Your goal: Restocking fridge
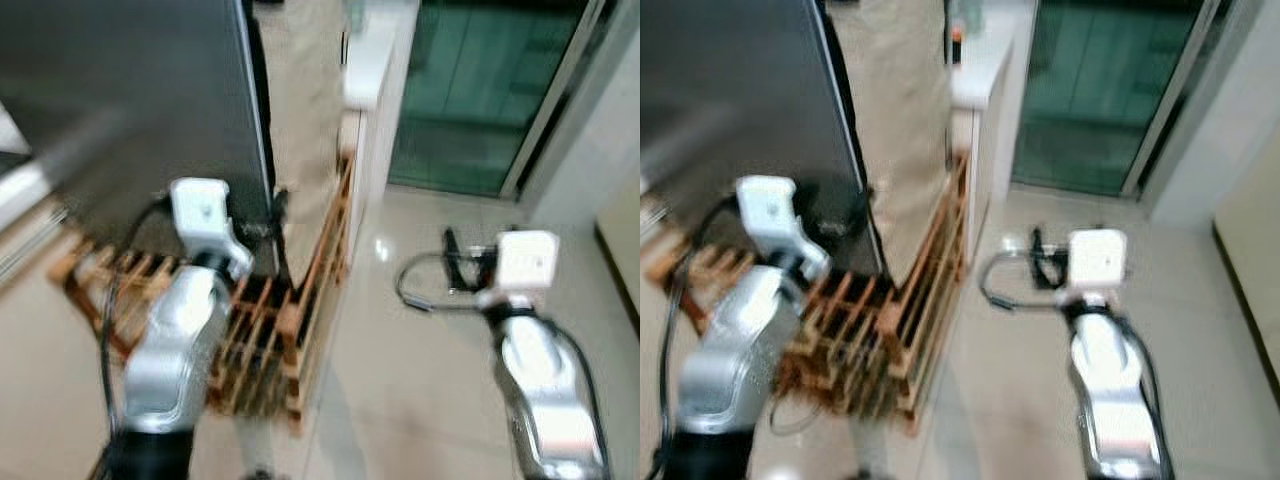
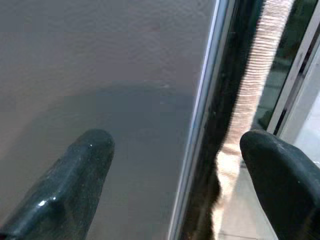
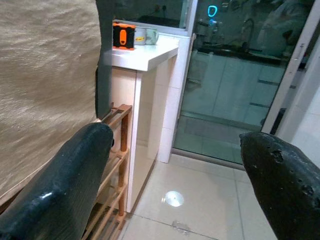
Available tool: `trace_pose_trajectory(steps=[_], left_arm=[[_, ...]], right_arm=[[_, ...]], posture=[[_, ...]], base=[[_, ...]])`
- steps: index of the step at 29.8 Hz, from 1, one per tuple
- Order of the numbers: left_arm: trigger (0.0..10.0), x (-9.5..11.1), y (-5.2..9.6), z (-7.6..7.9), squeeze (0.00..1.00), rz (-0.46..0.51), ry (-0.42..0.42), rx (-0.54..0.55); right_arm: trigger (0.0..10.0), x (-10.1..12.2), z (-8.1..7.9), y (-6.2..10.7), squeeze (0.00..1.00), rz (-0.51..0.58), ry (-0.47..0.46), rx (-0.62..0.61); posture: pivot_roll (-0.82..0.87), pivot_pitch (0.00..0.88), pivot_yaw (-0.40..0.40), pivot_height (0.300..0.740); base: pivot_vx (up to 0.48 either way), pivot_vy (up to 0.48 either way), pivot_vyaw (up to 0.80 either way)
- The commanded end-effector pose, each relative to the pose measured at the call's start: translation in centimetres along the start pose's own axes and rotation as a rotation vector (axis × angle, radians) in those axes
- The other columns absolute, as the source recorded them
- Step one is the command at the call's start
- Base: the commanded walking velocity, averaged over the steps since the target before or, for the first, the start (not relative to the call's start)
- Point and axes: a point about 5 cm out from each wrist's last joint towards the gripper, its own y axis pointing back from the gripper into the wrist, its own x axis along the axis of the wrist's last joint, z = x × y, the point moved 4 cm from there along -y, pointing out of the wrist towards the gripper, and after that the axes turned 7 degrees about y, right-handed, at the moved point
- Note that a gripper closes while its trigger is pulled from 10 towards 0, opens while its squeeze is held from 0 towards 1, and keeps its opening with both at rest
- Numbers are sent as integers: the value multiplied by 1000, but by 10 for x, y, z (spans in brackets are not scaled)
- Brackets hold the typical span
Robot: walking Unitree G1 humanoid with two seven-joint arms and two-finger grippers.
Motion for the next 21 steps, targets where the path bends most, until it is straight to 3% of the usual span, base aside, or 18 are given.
trace_pose_trajectory(steps=[1,5,14,21], left_arm=[[10000,4,-6,13,0,4,-5,-43],[10000,0,-11,17,0,-16,-12,-71],[10000,3,-37,35,0,-33,6,-109],[10000,-2,-51,33,0,-51,2,-87]], right_arm=[[10000,-4,6,0,0,-16,18,-16],[10000,-2,7,-5,0,-11,25,-25],[10000,2,13,-11,0,4,12,-46],[10000,2,8,-10,0,4,10,-36]], posture=[[-61,0,27,740],[-65,0,28,740],[-80,0,34,740],[-102,0,39,740]], base=[[0,0,0],[0,0,0],[0,0,0],[0,0,0]])
